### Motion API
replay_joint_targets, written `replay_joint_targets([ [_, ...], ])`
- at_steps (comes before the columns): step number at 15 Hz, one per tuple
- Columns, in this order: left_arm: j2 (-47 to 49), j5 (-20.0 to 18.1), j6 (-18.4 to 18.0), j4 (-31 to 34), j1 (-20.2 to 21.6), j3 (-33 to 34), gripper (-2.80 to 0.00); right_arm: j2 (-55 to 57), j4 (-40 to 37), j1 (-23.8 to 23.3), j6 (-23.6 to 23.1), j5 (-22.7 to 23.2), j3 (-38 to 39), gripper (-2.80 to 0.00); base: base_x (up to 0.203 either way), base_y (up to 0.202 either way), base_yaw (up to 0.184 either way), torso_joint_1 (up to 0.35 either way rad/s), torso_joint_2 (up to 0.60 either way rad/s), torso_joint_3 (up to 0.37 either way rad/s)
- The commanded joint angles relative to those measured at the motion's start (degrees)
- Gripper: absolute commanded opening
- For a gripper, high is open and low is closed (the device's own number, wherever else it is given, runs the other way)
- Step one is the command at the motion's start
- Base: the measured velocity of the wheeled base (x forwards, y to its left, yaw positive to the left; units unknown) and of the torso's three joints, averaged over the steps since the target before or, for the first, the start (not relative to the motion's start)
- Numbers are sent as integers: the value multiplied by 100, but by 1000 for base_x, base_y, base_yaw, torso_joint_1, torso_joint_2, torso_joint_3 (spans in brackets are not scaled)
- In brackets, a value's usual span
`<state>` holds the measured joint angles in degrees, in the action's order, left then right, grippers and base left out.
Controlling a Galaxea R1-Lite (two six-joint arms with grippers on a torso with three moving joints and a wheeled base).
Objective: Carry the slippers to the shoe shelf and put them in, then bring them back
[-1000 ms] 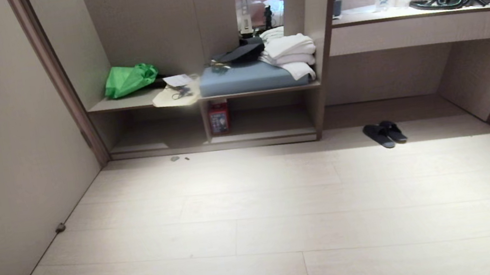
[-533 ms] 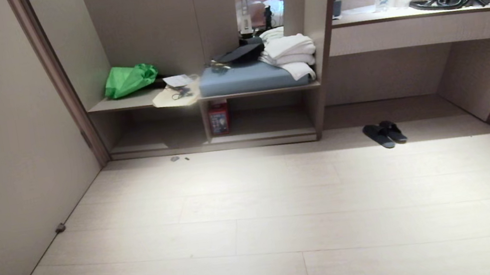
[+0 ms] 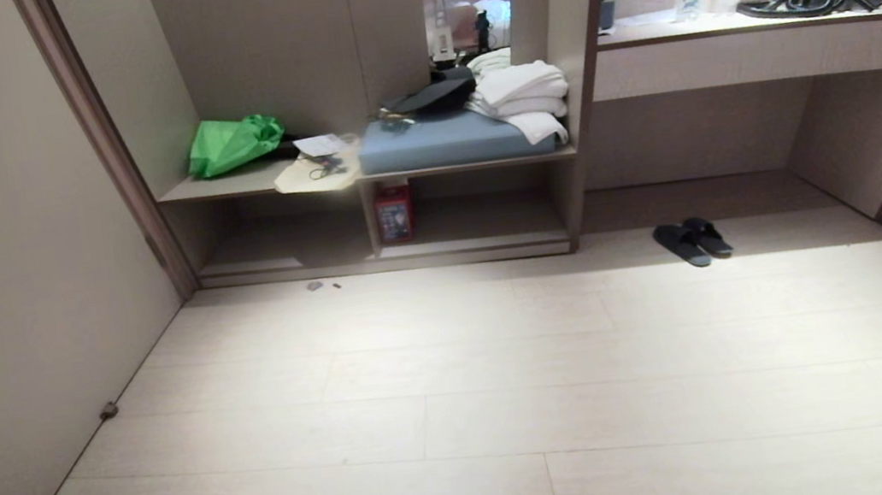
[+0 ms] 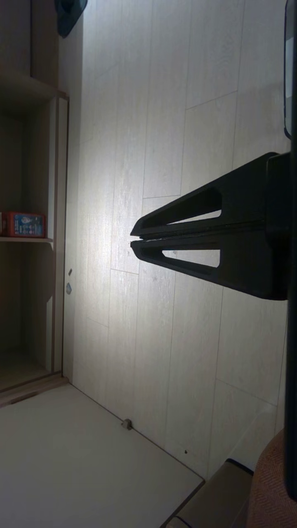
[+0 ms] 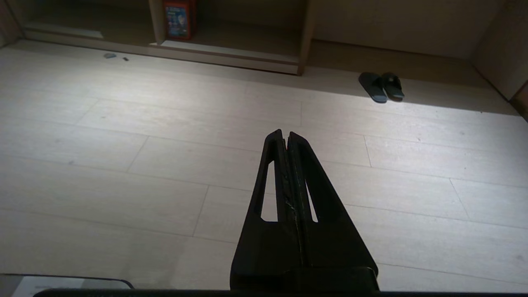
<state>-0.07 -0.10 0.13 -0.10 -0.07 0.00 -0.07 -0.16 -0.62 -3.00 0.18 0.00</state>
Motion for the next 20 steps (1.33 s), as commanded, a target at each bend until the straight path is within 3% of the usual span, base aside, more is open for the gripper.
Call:
replay_joint_targets([
  [1,7,1,4,1,1,0,-280,7,-1,1,-22,8,0,-280,0,0,0,0,0,0],
  [11,7,1,4,1,-1,0,-280,7,7,1,-130,17,9,-280,0,0,0,-13,64,48],
  [16,7,5,4,-7,-1,0,-280,7,-1,1,-130,17,7,-280,0,5,-123,-8,36,25],
  [20,7,1,4,-8,-1,0,-280,7,-1,1,-122,17,0,-280,-1,1,-15,1,2,1],
])
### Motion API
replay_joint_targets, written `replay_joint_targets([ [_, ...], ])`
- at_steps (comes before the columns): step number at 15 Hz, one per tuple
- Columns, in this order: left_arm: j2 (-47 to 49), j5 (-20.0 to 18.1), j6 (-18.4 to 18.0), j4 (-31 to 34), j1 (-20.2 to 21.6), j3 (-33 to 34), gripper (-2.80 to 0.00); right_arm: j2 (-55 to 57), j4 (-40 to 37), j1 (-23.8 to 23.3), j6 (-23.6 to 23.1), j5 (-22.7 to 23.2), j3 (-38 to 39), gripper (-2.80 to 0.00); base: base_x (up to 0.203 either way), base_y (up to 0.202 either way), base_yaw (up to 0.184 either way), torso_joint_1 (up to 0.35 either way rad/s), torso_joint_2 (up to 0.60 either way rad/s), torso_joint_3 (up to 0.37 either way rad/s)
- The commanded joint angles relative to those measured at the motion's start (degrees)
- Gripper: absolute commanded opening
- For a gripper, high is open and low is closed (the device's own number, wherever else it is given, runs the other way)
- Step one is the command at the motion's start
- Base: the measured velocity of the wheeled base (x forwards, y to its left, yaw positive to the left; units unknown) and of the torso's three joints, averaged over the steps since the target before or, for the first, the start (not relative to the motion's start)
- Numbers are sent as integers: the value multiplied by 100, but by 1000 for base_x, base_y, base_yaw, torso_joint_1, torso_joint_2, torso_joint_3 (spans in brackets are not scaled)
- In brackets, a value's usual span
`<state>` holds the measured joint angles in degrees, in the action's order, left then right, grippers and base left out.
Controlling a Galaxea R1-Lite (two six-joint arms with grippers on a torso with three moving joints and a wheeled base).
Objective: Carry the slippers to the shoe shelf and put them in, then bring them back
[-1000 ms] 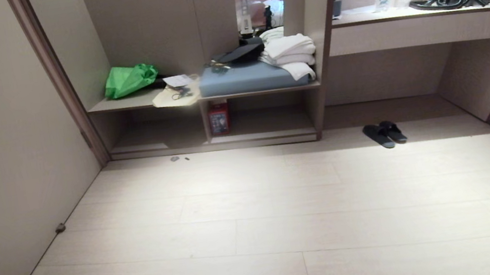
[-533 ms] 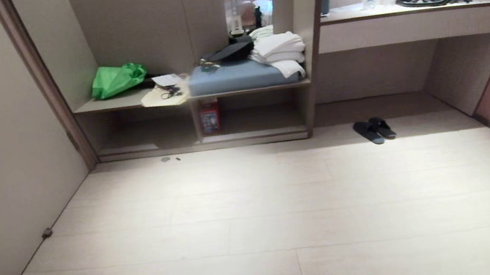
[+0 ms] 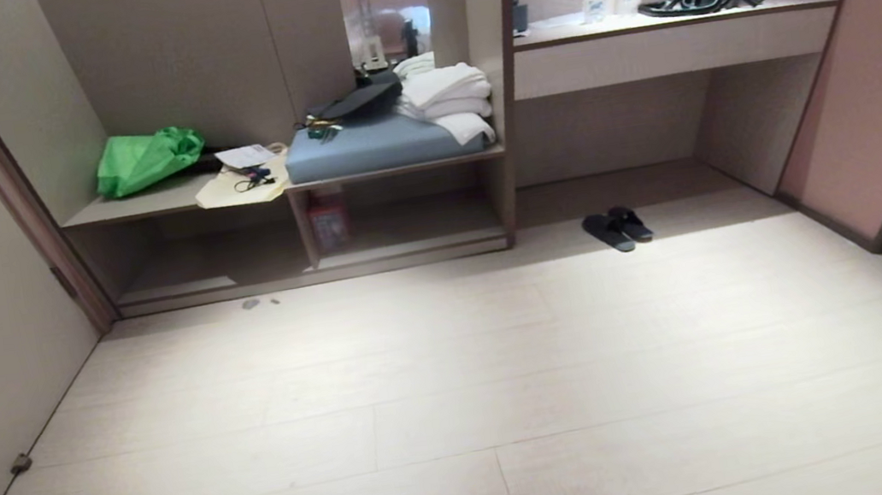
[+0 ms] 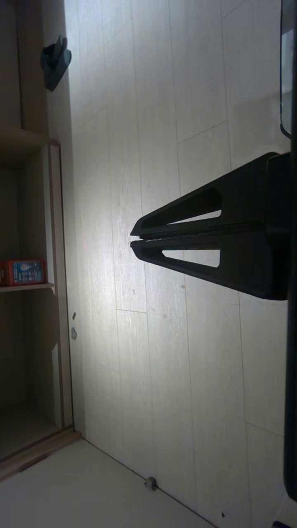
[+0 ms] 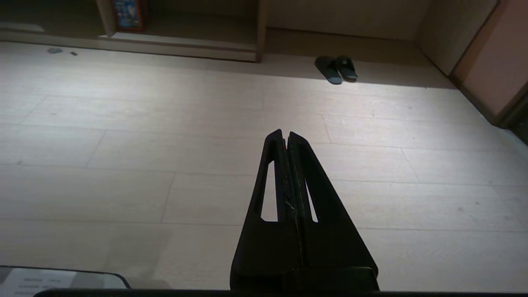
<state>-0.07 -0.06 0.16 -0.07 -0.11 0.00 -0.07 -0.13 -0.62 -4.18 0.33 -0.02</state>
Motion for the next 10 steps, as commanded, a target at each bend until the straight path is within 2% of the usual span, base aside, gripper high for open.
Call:
replay_joint_targets([
  [1,7,4,8,-1,2,0,-280,7,-4,1,14,2,2,-280,0,0,0,0,0,0],
  [10,7,-3,2,-4,2,0,-280,7,-4,1,23,2,2,-280,0,0,0,0,0,0],
])
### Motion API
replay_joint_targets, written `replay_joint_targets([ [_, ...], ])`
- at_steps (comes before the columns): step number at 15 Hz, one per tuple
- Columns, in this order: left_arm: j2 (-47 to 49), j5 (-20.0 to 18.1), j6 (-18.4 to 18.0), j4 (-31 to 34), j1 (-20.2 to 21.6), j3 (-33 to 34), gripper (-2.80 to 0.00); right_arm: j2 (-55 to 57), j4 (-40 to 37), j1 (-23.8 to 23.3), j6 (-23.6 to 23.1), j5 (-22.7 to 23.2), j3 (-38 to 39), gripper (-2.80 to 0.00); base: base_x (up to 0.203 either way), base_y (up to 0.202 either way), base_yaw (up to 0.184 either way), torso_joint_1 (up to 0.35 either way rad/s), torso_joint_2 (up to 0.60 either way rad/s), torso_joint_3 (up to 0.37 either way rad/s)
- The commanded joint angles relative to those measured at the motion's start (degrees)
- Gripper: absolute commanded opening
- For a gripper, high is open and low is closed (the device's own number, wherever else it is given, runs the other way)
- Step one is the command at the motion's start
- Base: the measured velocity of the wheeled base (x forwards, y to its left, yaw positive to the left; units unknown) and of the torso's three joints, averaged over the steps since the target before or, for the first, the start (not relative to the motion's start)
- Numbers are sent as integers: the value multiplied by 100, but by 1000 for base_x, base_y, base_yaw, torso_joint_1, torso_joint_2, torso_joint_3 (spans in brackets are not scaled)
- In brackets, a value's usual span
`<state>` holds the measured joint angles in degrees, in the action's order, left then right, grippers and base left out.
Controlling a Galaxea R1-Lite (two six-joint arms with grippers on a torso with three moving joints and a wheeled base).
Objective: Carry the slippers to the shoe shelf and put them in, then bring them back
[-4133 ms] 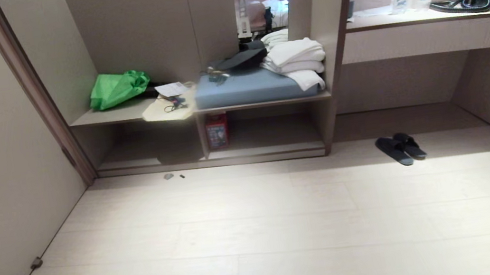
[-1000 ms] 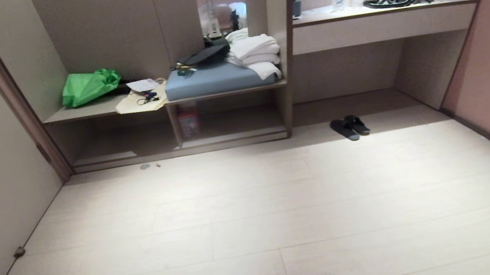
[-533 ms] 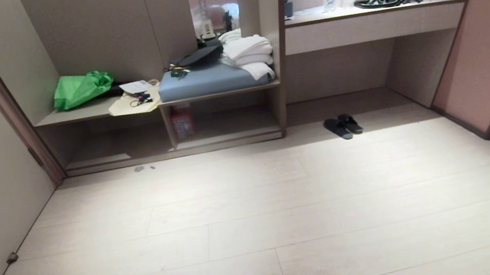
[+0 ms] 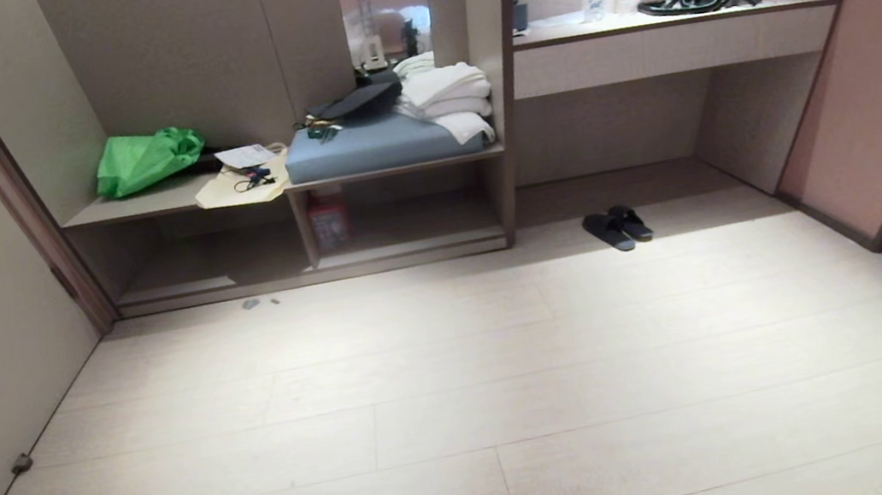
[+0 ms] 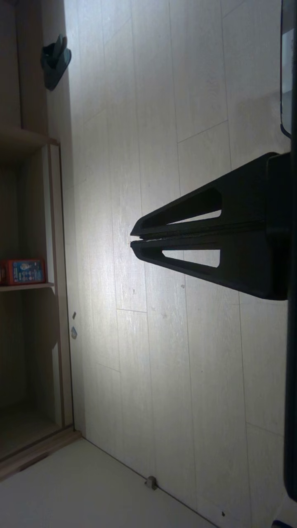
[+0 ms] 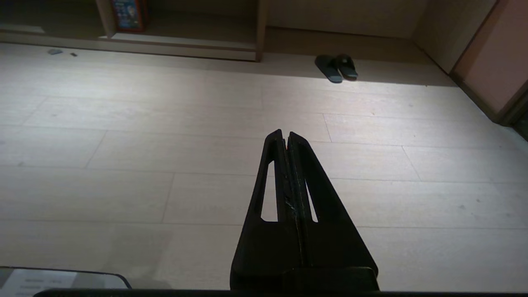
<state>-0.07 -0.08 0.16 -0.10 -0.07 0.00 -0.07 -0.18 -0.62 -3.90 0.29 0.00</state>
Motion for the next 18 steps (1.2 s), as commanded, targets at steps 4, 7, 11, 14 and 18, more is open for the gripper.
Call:
replay_joint_targets([
  [4,7,-1,2,1,-1,0,-280,7,1,1,3,-3,0,-280,0,0,0,0,0,0],
  [7,7,-1,2,1,-1,0,-280,7,1,1,118,-3,0,-280,0,0,0,0,0,0],
  [11,7,-1,2,1,-1,0,-280,7,1,1,170,-12,0,-280,0,0,0,0,0,0],
  [14,7,5,2,1,-1,0,-280,7,7,1,59,6,0,-280,0,0,0,0,0,0],
  [18,7,-1,8,-8,-1,0,-280,7,1,1,47,6,0,-280,0,0,0,0,0,0],
])
